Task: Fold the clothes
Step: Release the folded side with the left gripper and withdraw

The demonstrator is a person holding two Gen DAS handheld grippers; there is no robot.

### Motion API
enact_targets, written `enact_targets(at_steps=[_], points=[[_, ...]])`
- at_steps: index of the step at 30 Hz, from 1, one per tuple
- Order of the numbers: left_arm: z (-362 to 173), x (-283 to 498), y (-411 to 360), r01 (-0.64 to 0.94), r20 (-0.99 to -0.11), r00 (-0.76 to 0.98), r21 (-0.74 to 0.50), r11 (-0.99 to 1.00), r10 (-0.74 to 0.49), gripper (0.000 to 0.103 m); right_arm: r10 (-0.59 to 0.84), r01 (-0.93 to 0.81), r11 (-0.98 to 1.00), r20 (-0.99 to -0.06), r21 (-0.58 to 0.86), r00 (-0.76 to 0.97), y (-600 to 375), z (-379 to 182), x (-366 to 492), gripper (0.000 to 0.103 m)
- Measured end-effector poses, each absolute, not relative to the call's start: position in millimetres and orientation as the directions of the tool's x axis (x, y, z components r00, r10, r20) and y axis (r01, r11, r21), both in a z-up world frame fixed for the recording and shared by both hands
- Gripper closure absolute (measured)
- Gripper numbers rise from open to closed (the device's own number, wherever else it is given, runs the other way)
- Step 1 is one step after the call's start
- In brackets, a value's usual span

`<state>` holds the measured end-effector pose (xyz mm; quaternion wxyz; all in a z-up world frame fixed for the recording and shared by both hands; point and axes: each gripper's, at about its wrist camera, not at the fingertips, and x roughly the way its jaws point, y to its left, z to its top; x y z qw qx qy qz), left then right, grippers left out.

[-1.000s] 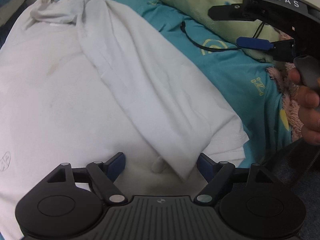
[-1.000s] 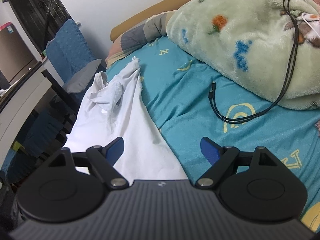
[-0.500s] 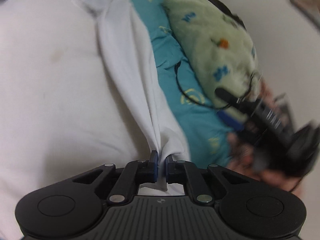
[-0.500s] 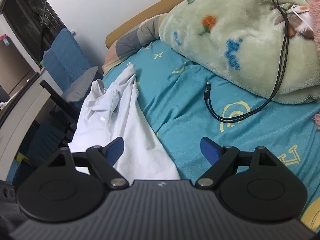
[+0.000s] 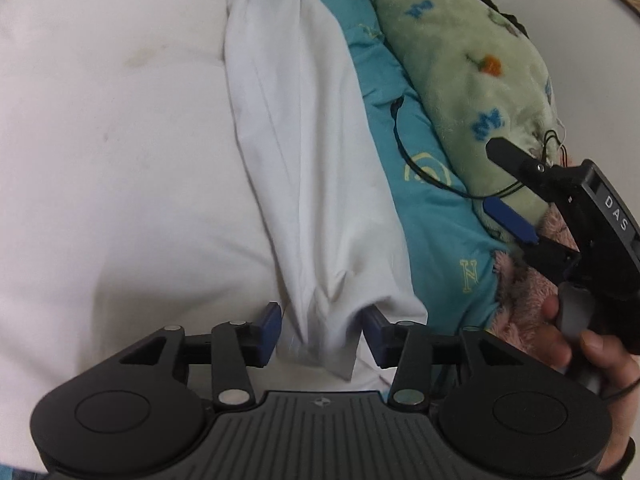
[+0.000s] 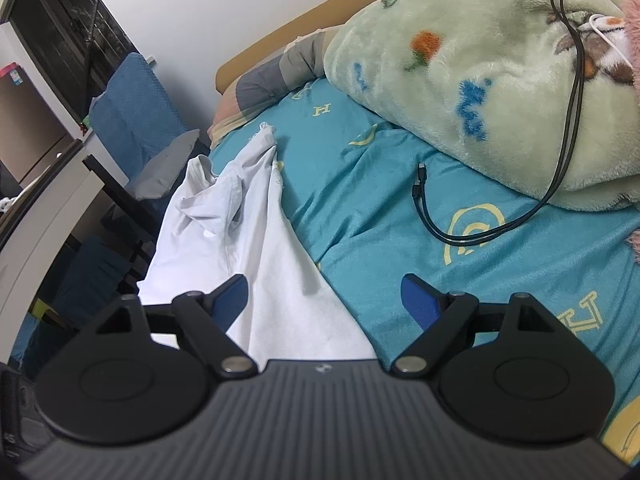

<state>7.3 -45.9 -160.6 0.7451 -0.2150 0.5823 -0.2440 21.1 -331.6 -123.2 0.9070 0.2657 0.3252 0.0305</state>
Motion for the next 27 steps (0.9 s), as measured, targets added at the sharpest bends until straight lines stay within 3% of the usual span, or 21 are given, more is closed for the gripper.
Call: enact_targets(at_steps=[3,5,6,12,14,16,19,23,27], points=[[-167,9,-54,0.126,-0.767,0.21,-0.594,0.795,-0.606,0.056,0.228,0.115,0.859,-0.574,0.498,0.787,-331,-123,21,0.018],[-168,6,-54,0.104,-0.77,0.19,-0.601,0.793,-0.609,0.089,0.226,0.102,0.867,-0.568,0.488,0.791,-329,-120,20,0.018],[-167,3,-53,0.085,-0.772,0.174,-0.607,0.79,-0.612,0.099,0.225,0.096,0.871,-0.565,0.482,0.794,-328,-119,19,0.018],[-159,-17,-41,0.019,-0.819,0.127,-0.562,0.827,-0.56,0.1,0.221,0.06,0.892,-0.547,0.449,0.807,-322,-111,15,0.018],[-150,-20,-47,0.096,-0.846,0.146,-0.504,0.859,-0.513,0.087,0.22,0.048,0.898,-0.541,0.437,0.812,-320,-109,13,0.018],[-130,-22,-52,0.174,-0.853,0.215,-0.445,0.878,-0.475,0.047,0.222,0.031,0.905,-0.534,0.424,0.816,-318,-105,13,0.018],[-93,-27,-42,0.238,-0.831,0.372,-0.345,0.908,-0.413,0.014,0.244,-0.034,0.926,-0.525,0.377,0.815,-304,-90,23,0.018],[-60,-28,-8,0.205,-0.783,0.527,-0.259,0.944,-0.33,0.009,0.262,-0.146,0.958,-0.548,0.246,0.794,-267,-65,53,0.018],[-41,-19,34,0.133,-0.727,0.623,-0.266,0.955,-0.289,0.008,0.304,-0.274,0.951,-0.6,0.143,0.74,-210,-47,107,0.018]])
